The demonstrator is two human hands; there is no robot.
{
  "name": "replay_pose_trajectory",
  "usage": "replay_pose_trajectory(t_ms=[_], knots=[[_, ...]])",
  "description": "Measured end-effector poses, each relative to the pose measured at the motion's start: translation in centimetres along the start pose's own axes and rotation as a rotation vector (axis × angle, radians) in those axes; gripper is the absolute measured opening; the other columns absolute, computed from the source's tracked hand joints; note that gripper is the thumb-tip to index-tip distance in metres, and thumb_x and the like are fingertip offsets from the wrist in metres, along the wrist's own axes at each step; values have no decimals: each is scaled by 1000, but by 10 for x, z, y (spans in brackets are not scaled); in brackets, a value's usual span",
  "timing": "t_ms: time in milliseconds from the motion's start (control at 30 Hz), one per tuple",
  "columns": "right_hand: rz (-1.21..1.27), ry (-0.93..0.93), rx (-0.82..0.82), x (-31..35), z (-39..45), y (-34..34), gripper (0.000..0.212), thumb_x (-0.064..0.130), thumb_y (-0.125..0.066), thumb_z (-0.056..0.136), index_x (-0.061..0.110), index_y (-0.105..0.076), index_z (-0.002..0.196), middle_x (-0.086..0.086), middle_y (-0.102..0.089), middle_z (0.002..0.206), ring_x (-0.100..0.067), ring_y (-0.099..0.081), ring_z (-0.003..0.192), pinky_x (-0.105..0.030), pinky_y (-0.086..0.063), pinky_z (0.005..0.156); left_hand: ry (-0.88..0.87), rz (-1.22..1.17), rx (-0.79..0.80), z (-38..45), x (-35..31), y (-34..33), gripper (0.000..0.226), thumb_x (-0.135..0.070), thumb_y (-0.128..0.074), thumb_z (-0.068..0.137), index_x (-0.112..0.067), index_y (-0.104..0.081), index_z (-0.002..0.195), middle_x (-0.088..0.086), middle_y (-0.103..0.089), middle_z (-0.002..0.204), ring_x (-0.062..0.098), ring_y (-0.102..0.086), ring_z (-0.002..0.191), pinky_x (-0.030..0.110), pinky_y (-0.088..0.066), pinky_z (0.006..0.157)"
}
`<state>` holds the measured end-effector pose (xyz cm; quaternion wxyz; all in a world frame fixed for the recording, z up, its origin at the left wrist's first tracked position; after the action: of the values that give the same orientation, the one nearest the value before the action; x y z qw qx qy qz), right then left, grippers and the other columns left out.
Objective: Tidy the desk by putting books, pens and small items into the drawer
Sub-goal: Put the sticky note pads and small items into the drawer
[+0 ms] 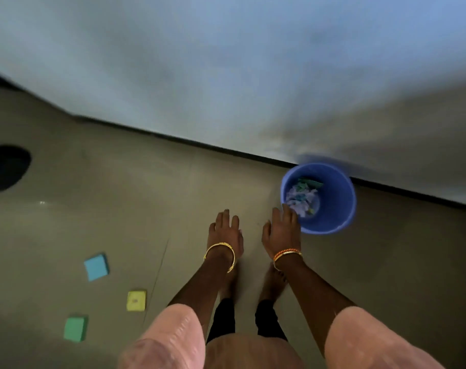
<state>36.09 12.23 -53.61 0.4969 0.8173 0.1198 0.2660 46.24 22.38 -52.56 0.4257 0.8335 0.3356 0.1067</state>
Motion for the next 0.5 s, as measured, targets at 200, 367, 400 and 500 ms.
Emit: replay_pose_trajectory(t_ms=[200,367,400,500], knots=[[-90,255,123,107,-43,-47,35,16,-62,81,1,-60,112,-27,-53,127,-44,-49,118,-49,-48,88,272,-153,-18,-76,105,-36,50,-30,-31,99,-11,-25,145,15,-13,157,29,-13,145,40,-24,112],[-199,489,209,190,-86,-98,37,19,-53,88,4,-53,121,-23,-44,138,-40,-38,130,-49,-42,97,503,-315,-1,-143,195,-84,50,-30,-31,99,-12,-24,145,15,-10,157,29,-13,144,40,-26,112],[-227,528,234,209,-97,-111,38,20,-51,89,4,-52,123,-23,-42,140,-39,-35,132,-49,-41,98,543,-351,-8,-157,213,-95,50,-30,-31,99,-12,-24,145,15,-10,157,29,-14,144,39,-27,111],[-288,646,288,259,-130,-147,40,19,-50,89,2,-50,126,-22,-40,141,-39,-34,133,-49,-41,98,655,-482,-7,-198,261,-123,49,-29,-33,99,-12,-24,145,14,-7,157,28,-20,141,37,-33,107]])
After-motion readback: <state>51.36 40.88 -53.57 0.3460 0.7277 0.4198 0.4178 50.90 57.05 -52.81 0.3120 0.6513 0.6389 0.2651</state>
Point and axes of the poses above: each hand's wrist, its own z-axis towards the middle knuckle, its own y-axis out of the back of the hand, x = y × z, the point moved 4 cm from there along z, towards the middle knuckle
